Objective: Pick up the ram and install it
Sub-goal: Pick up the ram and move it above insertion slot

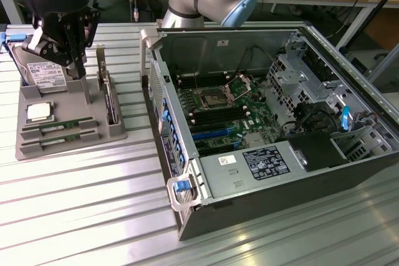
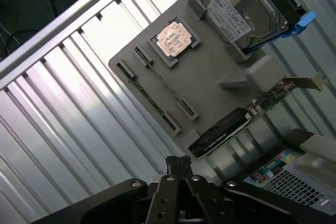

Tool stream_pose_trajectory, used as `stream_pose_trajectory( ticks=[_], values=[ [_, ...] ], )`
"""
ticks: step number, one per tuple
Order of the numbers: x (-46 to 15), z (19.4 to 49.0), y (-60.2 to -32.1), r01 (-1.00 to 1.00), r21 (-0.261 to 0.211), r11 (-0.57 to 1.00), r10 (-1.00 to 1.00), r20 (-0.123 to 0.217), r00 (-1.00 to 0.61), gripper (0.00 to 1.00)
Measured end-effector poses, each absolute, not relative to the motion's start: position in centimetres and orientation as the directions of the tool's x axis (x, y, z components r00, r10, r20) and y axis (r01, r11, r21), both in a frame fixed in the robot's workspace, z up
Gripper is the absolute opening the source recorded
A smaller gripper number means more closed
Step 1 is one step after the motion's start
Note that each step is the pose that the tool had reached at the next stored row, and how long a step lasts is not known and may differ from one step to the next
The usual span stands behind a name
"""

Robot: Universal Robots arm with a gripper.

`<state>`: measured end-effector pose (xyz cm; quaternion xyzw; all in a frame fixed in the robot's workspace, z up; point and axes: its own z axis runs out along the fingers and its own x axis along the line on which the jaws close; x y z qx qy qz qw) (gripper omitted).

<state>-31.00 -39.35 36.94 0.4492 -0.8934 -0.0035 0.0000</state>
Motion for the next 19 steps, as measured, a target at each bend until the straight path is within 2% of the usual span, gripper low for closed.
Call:
stream_pose_trajectory(
  ticks=[19],
  values=[
    [-31.0, 36.92, -39.34, -0.907, 0.004, 0.422, -0.907, 0.001, -0.422, 0.11]
  ],
)
